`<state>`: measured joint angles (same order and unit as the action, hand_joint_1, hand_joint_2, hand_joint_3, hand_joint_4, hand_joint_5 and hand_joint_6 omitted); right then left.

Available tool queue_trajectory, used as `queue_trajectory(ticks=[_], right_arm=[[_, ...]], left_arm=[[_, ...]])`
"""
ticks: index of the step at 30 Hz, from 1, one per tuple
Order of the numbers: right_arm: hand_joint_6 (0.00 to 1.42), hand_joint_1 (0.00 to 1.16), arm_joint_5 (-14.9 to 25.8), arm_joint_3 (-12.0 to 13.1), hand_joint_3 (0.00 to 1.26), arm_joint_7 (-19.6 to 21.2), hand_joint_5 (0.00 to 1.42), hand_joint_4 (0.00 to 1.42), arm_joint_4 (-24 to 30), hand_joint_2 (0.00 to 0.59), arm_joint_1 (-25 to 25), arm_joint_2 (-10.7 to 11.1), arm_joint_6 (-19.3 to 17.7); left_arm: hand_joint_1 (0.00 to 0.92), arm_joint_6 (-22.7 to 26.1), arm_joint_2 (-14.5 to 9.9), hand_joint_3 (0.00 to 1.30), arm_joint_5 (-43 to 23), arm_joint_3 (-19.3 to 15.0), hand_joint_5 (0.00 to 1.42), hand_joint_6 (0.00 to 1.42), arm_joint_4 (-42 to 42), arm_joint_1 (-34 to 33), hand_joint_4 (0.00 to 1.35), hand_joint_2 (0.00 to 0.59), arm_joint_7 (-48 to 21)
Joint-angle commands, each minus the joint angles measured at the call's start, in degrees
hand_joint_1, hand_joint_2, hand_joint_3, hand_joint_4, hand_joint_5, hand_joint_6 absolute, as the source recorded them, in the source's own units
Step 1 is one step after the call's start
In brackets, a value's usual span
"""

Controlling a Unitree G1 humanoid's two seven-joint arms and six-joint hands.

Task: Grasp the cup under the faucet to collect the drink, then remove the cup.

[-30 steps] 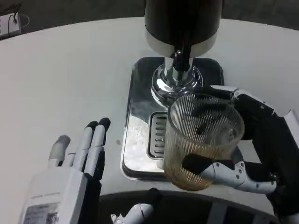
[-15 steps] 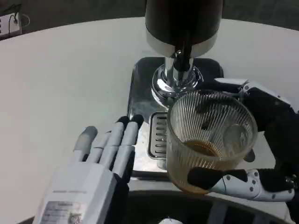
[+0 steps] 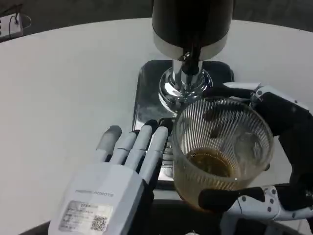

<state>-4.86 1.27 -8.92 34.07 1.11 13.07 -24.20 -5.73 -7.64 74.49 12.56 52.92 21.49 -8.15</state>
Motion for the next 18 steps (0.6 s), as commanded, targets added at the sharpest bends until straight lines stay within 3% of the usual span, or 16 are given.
queue_trajectory(ticks=[1, 18], right_arm=[[1.42, 1.16, 0.57, 0.11, 0.77, -0.38, 1.18, 1.01, 1.75, 0.091, -0.50, 0.30, -3.06], [1.42, 1.16, 0.04, 0.87, 0.77, -0.91, 1.18, 1.01, 3.33, 0.099, -0.09, 0.93, -4.71]], left_arm=[[0.000, -0.39, 0.57, 0.00, 0.13, -0.64, 0.07, 0.00, 0.73, -0.84, 0.00, 0.096, -1.35], [0.000, -0.90, 2.10, 0.00, 0.51, -0.25, 0.06, 0.00, 0.83, -0.69, 0.00, 0.081, -2.03]])
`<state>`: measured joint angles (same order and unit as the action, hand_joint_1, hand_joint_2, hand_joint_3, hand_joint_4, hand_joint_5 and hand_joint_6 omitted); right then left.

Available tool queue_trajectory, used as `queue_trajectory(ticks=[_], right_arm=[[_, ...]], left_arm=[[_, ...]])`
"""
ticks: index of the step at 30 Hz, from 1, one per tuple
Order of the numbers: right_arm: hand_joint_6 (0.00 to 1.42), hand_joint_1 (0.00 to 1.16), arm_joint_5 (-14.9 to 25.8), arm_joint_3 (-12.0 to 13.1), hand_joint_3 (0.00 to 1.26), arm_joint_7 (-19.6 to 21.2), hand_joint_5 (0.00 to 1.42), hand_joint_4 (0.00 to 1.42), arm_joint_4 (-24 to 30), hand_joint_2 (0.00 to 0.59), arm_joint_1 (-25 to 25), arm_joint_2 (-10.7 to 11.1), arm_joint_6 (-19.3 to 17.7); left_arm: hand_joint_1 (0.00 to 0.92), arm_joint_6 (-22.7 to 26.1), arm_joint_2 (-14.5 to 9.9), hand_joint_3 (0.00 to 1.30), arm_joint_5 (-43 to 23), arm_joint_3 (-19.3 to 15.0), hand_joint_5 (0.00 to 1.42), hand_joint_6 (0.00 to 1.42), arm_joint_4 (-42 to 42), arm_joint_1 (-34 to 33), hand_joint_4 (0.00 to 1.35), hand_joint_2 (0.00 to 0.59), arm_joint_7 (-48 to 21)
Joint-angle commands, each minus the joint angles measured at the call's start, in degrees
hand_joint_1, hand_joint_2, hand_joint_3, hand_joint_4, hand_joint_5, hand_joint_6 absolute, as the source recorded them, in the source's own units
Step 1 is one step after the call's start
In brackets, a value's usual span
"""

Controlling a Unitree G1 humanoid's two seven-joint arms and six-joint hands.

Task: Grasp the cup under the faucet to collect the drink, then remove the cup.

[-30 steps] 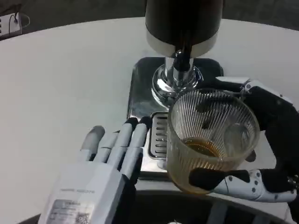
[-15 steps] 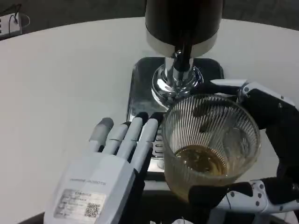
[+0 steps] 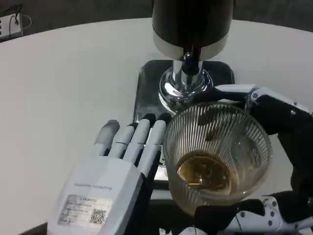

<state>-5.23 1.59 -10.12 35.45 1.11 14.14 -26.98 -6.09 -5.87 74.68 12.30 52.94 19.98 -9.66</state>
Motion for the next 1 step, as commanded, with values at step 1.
queue_trajectory(ticks=[1], right_arm=[[1.42, 1.16, 0.40, 0.64, 0.77, 0.31, 1.18, 1.01, 2.00, 0.099, -0.07, -0.14, -1.88]], left_arm=[[0.000, -0.55, 0.41, 0.00, 0.31, 0.03, 0.06, 0.00, 0.81, 0.90, 0.00, 0.081, -0.50]])
